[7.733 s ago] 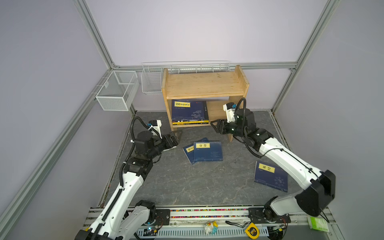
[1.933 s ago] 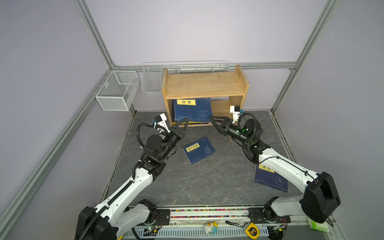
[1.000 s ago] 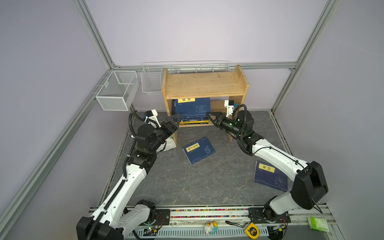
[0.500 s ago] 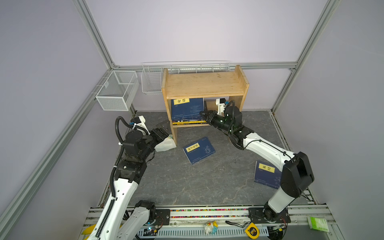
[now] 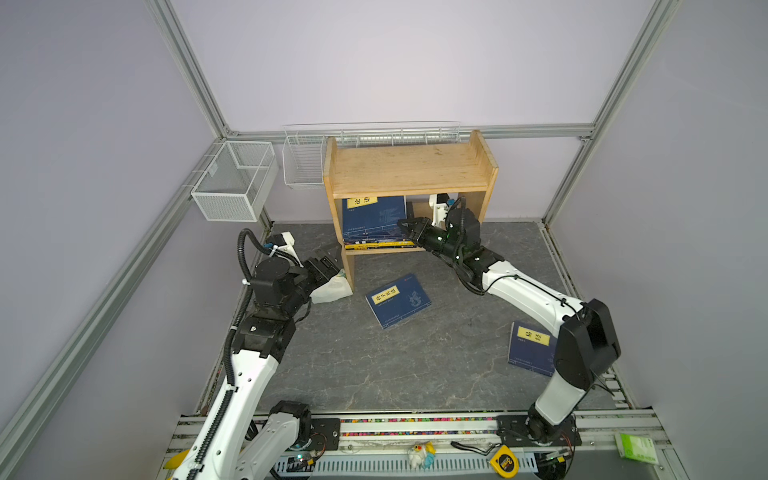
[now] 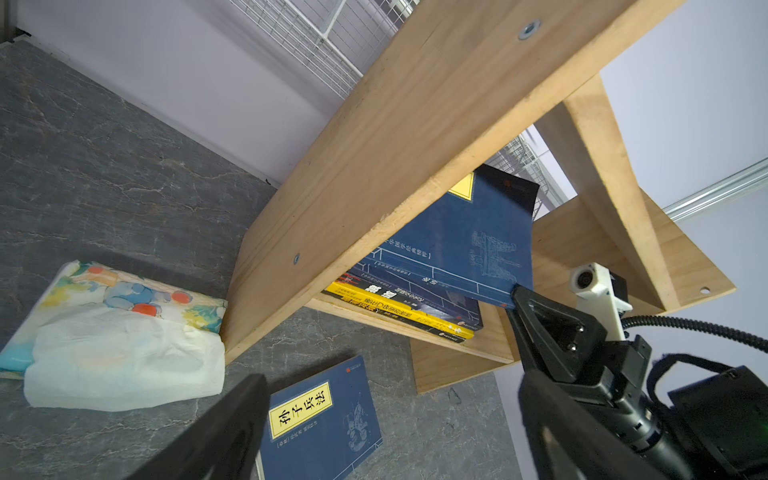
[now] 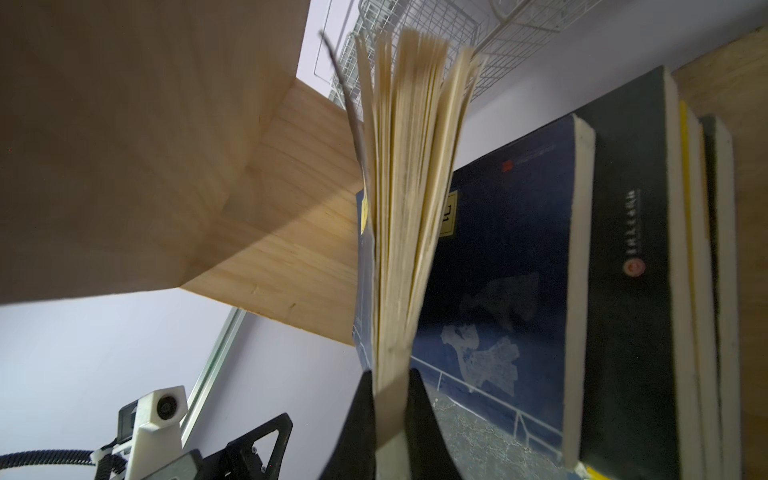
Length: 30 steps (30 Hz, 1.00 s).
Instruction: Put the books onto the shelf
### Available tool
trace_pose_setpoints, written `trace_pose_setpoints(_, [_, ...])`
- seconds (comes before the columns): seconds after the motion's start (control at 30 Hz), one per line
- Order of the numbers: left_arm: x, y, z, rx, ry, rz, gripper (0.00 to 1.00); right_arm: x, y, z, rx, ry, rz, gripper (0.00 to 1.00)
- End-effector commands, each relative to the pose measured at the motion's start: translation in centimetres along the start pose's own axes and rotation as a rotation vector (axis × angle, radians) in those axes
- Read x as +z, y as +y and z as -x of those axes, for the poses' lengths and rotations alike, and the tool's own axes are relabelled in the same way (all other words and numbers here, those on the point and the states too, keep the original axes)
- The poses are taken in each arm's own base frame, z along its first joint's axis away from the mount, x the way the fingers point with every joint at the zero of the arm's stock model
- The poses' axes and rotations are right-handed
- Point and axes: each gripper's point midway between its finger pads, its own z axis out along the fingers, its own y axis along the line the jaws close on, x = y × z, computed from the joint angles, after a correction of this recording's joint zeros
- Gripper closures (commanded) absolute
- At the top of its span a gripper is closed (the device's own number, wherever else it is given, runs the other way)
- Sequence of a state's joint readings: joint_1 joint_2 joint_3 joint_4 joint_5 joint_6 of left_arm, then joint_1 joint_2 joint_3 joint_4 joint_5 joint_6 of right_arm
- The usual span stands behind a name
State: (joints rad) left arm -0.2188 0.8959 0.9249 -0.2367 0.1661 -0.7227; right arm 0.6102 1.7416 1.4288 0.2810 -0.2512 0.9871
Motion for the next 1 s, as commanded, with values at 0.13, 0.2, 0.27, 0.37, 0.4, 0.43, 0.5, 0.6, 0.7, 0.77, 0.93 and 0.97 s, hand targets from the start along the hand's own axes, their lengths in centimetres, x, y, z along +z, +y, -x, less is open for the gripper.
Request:
trace_pose_setpoints(0.13, [0.9, -0.5, 0.7, 0.024, -0.008, -0.025, 0.06, 1.0, 0.5, -1.1, -0.009, 0.044, 0.032, 0.93])
trace_pose_setpoints(0.2, [1.6, -0.7, 0.6, 0.025, 0.004, -0.043, 0.05, 1.1, 0.2, -1.3, -0.005, 0.052, 0.028, 0.93])
trace_pose_setpoints(0.27, [2.5, -0.7, 0.5, 0.026, 0.014, -0.053, 0.05, 1.2, -0.1, -1.5, -0.001, 0.059, 0.026, 0.93])
trace_pose_setpoints(0.37, [3.6, -0.5, 0.7, 0.030, 0.013, -0.048, 0.04, 1.2, -0.3, -1.7, 0.004, 0.064, 0.022, 0.93])
trace_pose_setpoints(0.4, [3.9, -0.5, 0.8, 0.029, 0.013, -0.049, 0.04, 1.2, -0.2, -1.7, 0.003, 0.065, 0.024, 0.93])
trace_pose_setpoints(0.43, [4.1, -0.6, 0.8, 0.031, 0.012, -0.053, 0.04, 1.1, -0.3, -1.6, 0.005, 0.061, 0.023, 0.93])
trace_pose_setpoints(0.5, [4.5, -0.7, 1.0, 0.030, 0.010, -0.060, 0.03, 0.9, -0.2, -1.3, 0.009, 0.058, 0.032, 0.93])
trace_pose_setpoints(0.6, [5.0, -0.7, 1.1, 0.031, 0.008, -0.061, 0.03, 0.7, 0.0, -1.0, 0.008, 0.054, 0.042, 0.93])
trace_pose_setpoints(0.7, [5.5, -0.7, 1.3, 0.031, 0.008, -0.063, 0.03, 0.6, -0.2, -0.9, 0.010, 0.054, 0.036, 0.93])
trace_pose_setpoints(0.77, [5.8, -0.7, 1.3, 0.028, 0.011, -0.065, 0.03, 0.5, -0.3, -0.8, 0.011, 0.050, 0.035, 0.93])
trace_pose_setpoints(0.93, [6.6, -0.5, 1.2, 0.019, 0.018, -0.064, 0.03, 0.4, -0.5, -0.8, 0.026, 0.053, 0.043, 0.93])
trace_pose_setpoints(0.97, [6.7, -0.4, 1.2, 0.019, 0.018, -0.063, 0.03, 0.4, -0.5, -0.8, 0.026, 0.055, 0.045, 0.93])
